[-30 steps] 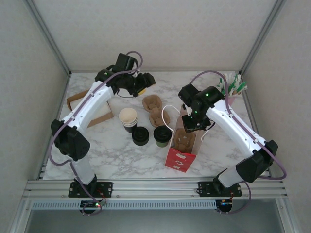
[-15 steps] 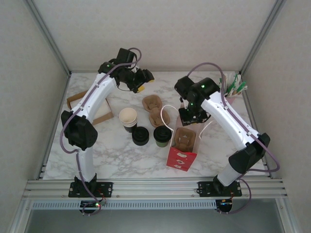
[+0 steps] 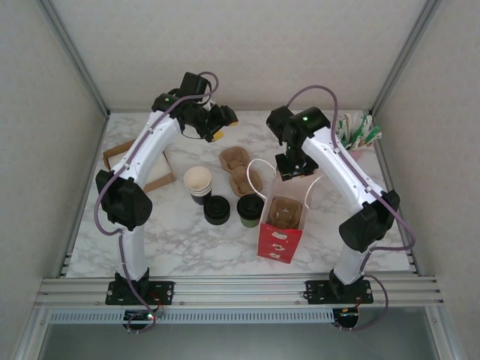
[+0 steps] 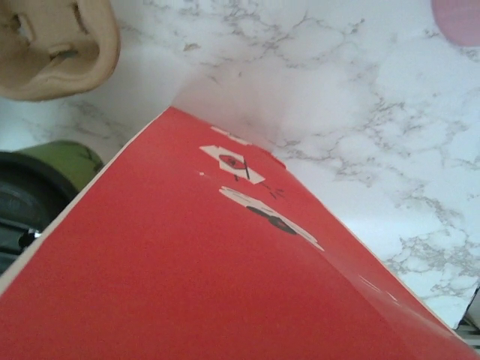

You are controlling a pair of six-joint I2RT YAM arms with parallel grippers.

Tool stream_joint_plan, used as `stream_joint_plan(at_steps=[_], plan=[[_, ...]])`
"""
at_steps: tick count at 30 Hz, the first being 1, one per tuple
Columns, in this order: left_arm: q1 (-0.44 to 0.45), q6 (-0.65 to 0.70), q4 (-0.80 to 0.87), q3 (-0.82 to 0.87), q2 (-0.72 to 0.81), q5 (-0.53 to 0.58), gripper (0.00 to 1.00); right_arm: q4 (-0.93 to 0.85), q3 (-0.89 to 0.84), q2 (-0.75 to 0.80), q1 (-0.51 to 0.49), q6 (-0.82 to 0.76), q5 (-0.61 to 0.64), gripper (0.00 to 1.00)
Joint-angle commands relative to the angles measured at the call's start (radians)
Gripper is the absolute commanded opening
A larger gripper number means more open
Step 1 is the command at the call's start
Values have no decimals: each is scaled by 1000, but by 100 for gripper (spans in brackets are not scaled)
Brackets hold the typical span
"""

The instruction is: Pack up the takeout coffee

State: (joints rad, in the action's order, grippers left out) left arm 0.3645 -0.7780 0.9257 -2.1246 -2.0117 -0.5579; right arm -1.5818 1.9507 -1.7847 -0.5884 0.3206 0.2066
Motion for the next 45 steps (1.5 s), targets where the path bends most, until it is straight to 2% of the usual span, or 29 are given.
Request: stream_joint_plan(at_steps=[1, 16, 25, 30, 36, 45], plan=[[-7, 17, 18, -34, 3, -7, 61, 2, 66, -38, 9, -33, 59, 38], [-3, 34, -42, 20, 83, 23, 61, 88, 225, -152, 71, -91, 108, 40], [27, 29, -115, 85, 159, 57, 62, 170, 58, -34, 70, -91, 27, 43], [66, 15, -178, 112, 195, 85, 64, 169, 24, 7, 68, -83, -12, 44], [111, -33, -223, 117, 242, 124, 66, 101, 69, 69, 64, -30, -65, 48], [117, -39, -212, 101, 294, 129, 68, 6, 199, 92, 62, 0, -161, 54]])
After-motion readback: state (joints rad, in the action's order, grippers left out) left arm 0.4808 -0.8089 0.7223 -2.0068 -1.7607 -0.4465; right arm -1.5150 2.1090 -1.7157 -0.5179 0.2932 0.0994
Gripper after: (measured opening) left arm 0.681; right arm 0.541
